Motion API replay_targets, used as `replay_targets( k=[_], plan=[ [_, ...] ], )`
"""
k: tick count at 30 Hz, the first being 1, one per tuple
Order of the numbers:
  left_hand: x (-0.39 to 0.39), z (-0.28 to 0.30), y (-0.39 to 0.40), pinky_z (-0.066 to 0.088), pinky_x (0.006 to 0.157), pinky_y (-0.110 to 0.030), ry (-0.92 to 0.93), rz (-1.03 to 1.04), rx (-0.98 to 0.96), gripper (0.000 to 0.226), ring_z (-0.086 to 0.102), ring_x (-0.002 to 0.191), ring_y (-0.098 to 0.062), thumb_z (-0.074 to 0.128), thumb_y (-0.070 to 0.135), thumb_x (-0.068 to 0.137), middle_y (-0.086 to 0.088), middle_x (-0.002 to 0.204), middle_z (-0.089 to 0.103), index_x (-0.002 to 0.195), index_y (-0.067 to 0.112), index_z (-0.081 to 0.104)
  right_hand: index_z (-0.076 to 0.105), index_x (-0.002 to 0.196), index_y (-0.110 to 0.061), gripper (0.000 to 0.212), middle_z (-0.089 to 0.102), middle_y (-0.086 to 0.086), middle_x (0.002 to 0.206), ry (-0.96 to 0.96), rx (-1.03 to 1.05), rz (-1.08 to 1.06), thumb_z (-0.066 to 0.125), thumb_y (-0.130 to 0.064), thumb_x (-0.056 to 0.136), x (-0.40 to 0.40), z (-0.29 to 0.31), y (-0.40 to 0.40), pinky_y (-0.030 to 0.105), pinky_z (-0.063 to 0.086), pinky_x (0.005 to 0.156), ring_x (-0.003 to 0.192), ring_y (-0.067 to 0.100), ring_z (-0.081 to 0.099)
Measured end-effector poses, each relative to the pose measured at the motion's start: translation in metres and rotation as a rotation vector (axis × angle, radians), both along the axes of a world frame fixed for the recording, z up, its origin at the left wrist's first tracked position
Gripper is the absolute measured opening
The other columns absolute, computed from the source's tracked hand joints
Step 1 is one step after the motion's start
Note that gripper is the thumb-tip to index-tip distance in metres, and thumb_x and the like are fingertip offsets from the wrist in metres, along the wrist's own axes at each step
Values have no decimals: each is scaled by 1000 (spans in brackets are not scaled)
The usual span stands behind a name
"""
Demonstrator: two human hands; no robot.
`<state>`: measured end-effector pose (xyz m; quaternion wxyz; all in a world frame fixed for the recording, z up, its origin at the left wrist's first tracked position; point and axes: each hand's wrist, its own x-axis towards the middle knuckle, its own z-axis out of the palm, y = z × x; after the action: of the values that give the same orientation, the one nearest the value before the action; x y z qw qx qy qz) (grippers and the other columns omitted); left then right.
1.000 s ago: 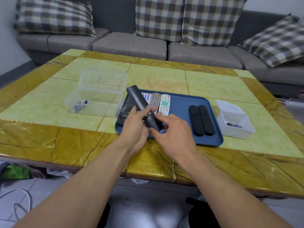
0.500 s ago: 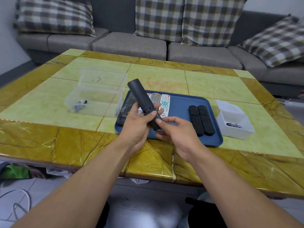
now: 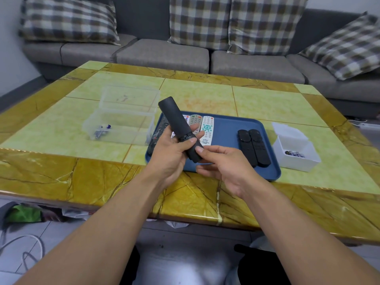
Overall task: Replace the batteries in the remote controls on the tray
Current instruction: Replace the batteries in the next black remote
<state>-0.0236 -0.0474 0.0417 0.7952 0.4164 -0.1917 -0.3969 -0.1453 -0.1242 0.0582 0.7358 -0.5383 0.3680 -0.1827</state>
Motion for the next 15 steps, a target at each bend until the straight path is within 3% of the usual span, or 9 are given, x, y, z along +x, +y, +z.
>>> replay_targets(
  k=[6, 9, 15],
  plan=[
    [-1, 1, -1, 62, 80, -34, -8, -3, -7, 46, 71, 110, -25, 47, -17, 96, -15, 124, 68, 133, 11, 48, 72, 100, -4, 29, 73, 14, 84, 28, 9, 20, 83, -22, 80, 1, -2, 0, 33, 62, 65, 69, 23, 72],
    [-2, 1, -1, 61, 83, -33, -3, -26, -5, 43, 69, 116, -28, 45, -14, 98, -16, 127, 67, 133, 11, 49, 73, 91, -7, 25, 68, 11, 83, 62, -16, 28, 83, -26, 79, 0, -3, 0, 36, 62, 67, 67, 21, 70],
    [-3, -3, -2, 59, 84, -27, -53, -35, 34, 43, 68, 117, -23, 45, -11, 100, -11, 117, 72, 140, 5, 46, 74, 99, -6, 25, 72, 14, 102, 84, -16, 55, 78, -27, 85, -2, -3, -1, 35, 62, 65, 71, 19, 70]
  ],
)
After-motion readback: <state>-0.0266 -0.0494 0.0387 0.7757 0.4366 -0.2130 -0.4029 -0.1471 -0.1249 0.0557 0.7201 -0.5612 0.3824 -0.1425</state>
